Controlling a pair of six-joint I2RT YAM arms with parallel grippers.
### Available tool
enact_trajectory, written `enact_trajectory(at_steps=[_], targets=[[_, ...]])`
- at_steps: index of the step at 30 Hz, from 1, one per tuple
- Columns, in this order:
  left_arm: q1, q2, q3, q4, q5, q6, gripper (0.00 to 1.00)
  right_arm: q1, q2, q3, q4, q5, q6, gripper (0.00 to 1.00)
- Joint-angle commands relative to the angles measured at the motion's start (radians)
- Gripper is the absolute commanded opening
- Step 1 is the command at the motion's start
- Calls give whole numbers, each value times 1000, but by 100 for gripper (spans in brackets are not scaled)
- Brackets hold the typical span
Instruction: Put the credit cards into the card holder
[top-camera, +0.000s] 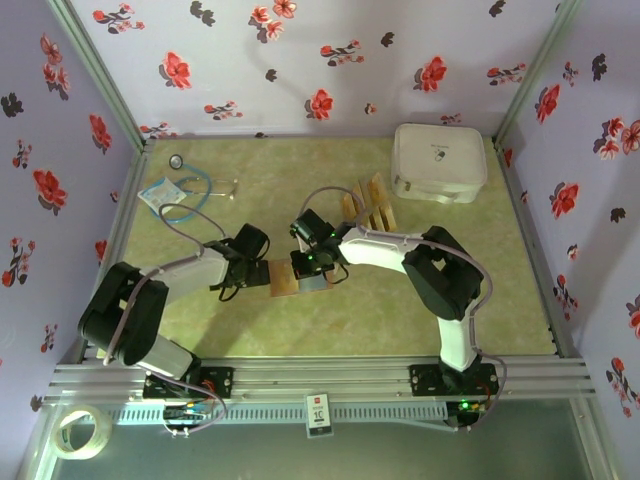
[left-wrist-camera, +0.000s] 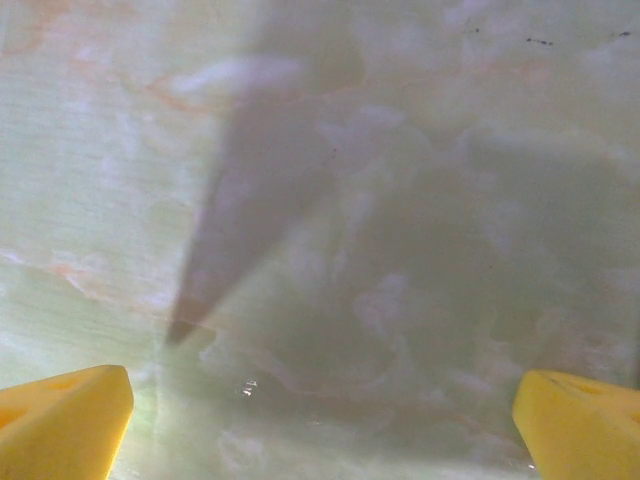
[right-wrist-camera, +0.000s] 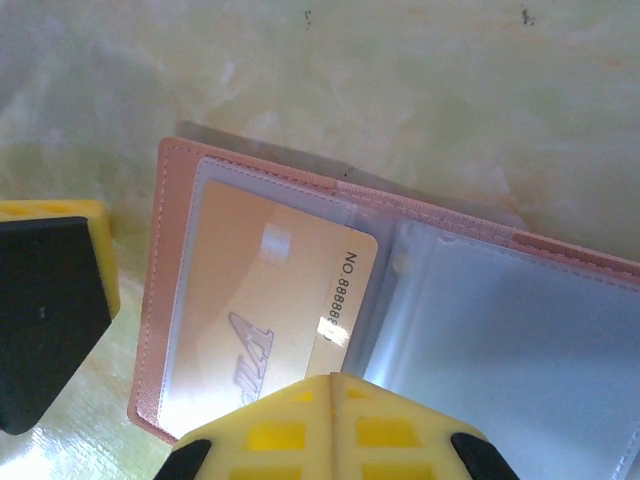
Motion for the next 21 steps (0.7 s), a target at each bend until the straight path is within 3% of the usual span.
enact_trajectory(at_steps=[1,21], targets=[[2,38,11,6,12,18,100,-3,10,-5,-2,11,0,0],[-1,76,21,23,33,34,100,17,50,34,4,-22,12,0]])
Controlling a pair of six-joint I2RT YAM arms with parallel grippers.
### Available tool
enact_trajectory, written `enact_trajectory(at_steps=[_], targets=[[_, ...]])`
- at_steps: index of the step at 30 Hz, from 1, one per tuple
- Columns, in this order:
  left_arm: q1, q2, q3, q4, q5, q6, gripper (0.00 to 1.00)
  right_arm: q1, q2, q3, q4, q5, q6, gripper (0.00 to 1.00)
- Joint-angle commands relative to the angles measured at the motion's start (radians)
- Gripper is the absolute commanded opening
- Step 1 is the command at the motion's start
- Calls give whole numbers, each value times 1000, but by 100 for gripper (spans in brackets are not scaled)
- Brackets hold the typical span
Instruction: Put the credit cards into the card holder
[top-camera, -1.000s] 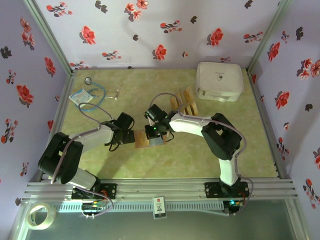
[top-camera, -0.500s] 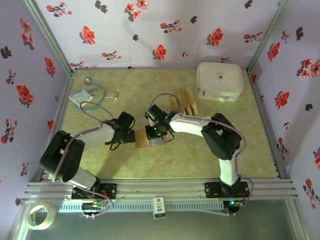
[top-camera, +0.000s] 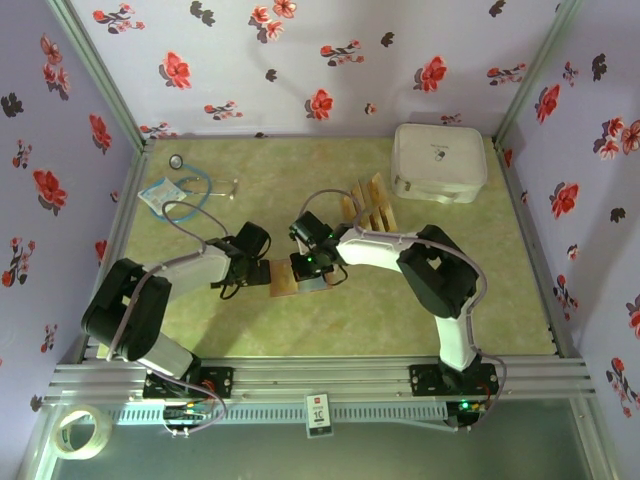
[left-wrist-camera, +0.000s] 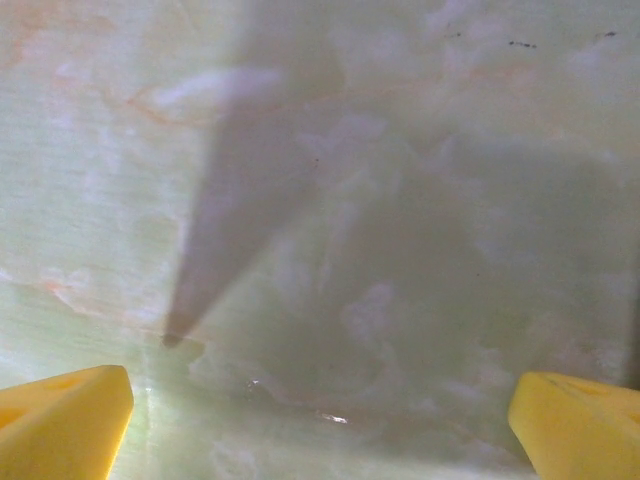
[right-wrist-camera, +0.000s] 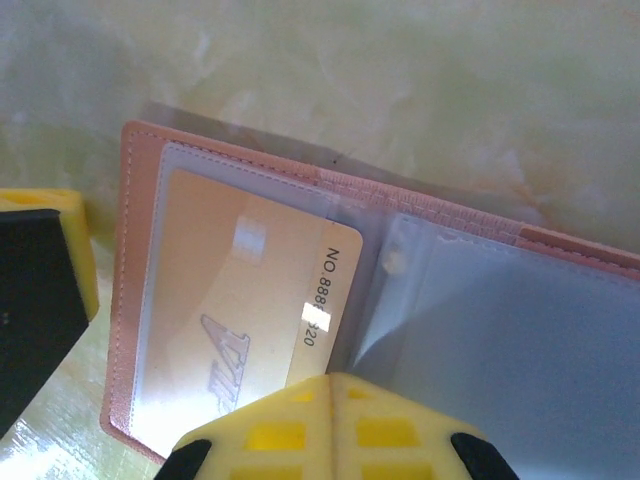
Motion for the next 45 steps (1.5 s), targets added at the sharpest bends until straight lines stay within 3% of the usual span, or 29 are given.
enact_trajectory(at_steps=[1,18,19,25,30,36,45], targets=[[-3,51,-2,33,25,7,100,11,19,28,2,-10,12,0],[-12,29,7,13,19,4,100,18,-20,55,-33,-7,-3,0],[-11,20,10,3,12,7,100,13,-41,52,-41,1,-6,1],[1,-70,25,-61,-5,4,100,-54,-165,3,-75,14,-26,32],[-2,-163,36,-91,35,-26,100,-135,-230,-60,-49,-46,-41,40],[-44,-219,48,-69,98,-106,100,-191,-227,-88,-17,-137,-48,37],[-149,-127,68,34,112,-199,100,-192,-144,-75,17,-183,-41,13]])
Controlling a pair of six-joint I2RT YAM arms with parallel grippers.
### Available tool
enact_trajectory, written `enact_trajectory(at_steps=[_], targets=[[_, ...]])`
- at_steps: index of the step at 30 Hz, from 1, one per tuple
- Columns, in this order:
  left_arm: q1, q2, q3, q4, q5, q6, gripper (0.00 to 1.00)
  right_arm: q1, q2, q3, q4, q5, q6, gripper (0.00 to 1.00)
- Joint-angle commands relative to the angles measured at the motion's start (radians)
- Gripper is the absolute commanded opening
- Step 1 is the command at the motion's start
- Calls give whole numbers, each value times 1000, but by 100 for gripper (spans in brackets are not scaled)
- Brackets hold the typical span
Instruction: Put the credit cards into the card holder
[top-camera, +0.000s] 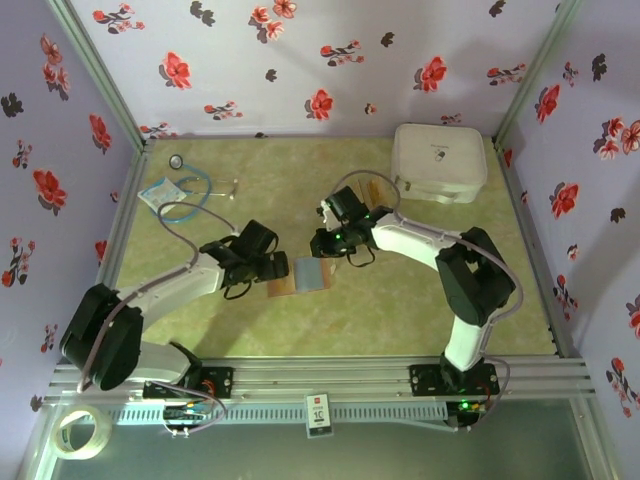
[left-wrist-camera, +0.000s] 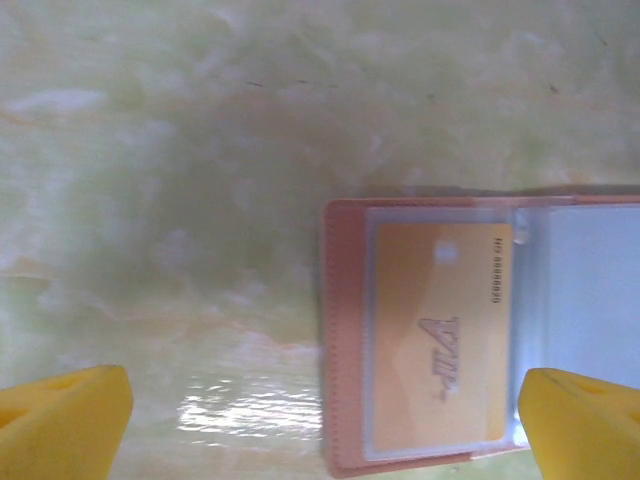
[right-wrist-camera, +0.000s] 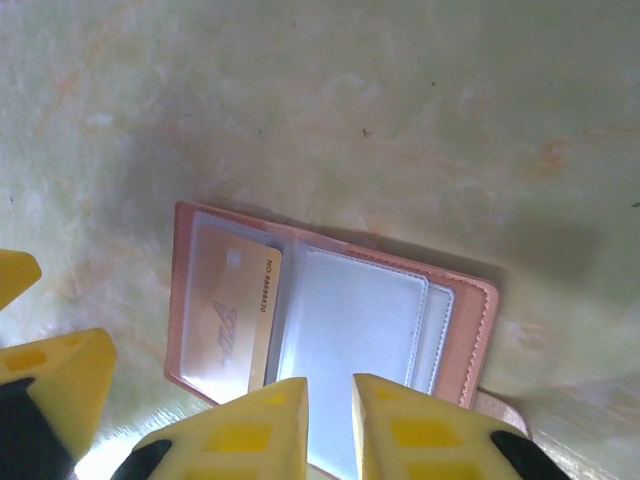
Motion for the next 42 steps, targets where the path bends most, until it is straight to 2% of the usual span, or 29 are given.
enact_trajectory(at_steps=[1,8,25,42], targets=[[-28,49,31,47,8,-54,100,2,37,5,21,-32,-4,12],[-66,142,74,74,8,-58,100,2,82,13,26,-35,-14,3],[-116,220,100,79,-17,-46,100,2,148,0,86,-70,15,1],[-131,218,74,113,-27,-24,100,34,184,-1,132,-97,53,0]])
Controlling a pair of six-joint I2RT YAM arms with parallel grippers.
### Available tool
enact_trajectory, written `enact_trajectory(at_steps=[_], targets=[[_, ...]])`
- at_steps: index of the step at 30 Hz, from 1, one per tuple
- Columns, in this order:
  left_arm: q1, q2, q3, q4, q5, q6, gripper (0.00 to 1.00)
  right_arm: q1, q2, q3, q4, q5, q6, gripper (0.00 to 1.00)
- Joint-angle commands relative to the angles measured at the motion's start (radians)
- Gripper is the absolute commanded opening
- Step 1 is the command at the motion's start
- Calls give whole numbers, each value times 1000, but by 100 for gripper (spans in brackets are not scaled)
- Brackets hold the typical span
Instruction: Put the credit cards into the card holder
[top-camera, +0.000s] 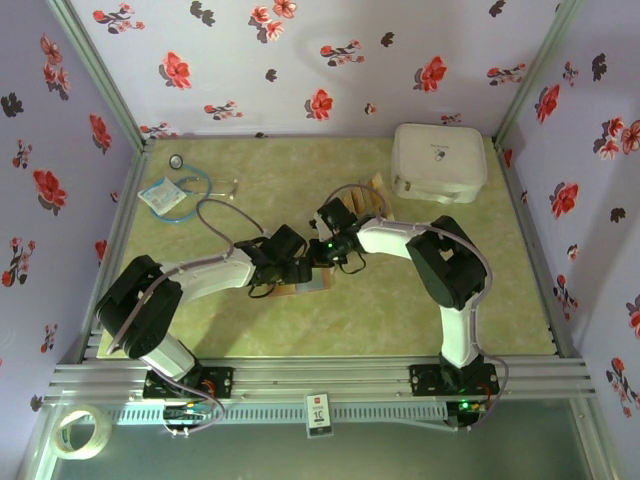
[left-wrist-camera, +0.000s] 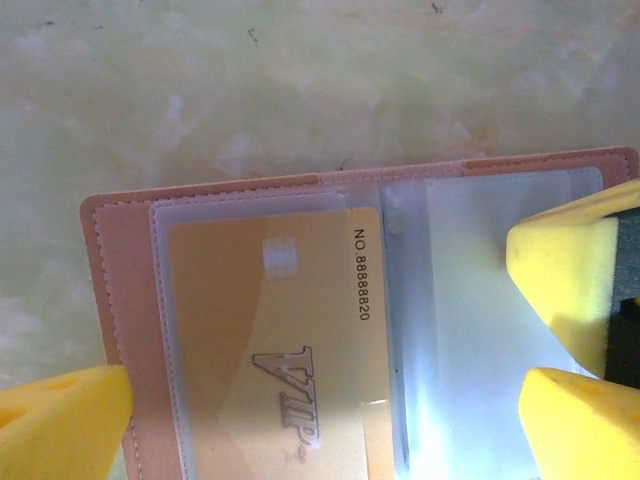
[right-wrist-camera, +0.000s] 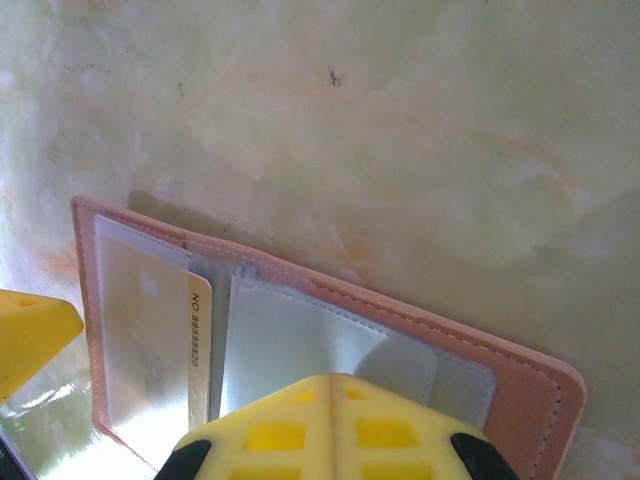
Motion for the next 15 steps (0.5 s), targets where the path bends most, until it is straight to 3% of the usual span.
enact_trajectory(at_steps=[1,15], targets=[[-11,8,-6,15,-25,14,100,14,15,-1,22,-21,18,0],[-22,38,-62,49,-48,36,100,16,11,-13,33,-20,31,0]])
